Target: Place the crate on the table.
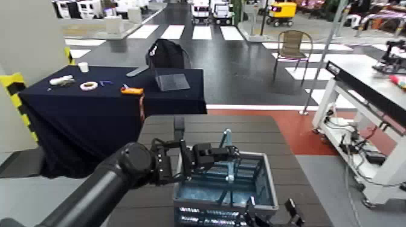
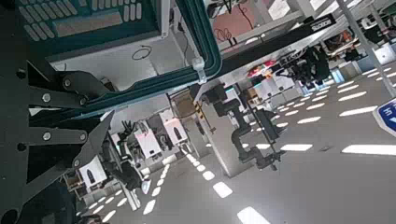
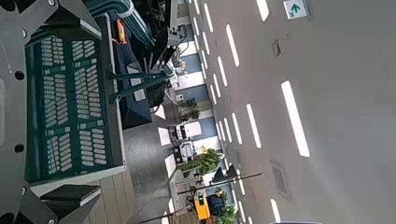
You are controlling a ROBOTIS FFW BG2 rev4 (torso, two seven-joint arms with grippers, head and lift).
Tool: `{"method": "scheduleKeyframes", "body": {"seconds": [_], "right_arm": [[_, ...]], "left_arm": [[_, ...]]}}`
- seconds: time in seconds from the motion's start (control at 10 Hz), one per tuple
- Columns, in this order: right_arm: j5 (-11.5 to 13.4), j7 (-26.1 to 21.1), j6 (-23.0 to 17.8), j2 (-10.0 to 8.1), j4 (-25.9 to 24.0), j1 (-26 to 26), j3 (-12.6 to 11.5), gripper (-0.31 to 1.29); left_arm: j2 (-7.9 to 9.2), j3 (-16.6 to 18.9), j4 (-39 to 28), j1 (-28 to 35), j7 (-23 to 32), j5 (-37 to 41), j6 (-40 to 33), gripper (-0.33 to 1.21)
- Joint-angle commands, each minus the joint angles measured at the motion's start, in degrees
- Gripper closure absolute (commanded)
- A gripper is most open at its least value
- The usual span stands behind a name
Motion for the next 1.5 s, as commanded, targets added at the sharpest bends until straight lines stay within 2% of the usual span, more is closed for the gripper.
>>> {"method": "scheduleKeyframes", "body": {"seconds": [0.1,0.9,1.0,1.5], "right_arm": [[-0.2,0.0,-0.3,-0.07,0.2,-0.2,0.3,0.14],[-0.5,0.0,-1.2,-0.07,0.7,-0.6,0.7,0.14],[-0.5,0.0,-1.5,-0.07,0.8,-0.6,0.8,0.14],[-0.7,0.0,-2.0,0.02,1.3,-0.9,1.2,0.14]], "left_arm": [[-1.1,-0.1,3.7,-1.8,0.1,-0.2,-2.2,1.2],[-2.24,-0.5,8.8,-2.9,0.1,-0.1,-3.5,1.19],[-2.33,-0.5,9.0,-2.9,0.1,-0.1,-3.6,1.14],[-2.51,-0.7,10.1,-2.9,0.0,-0.1,-3.9,1.08]]}}
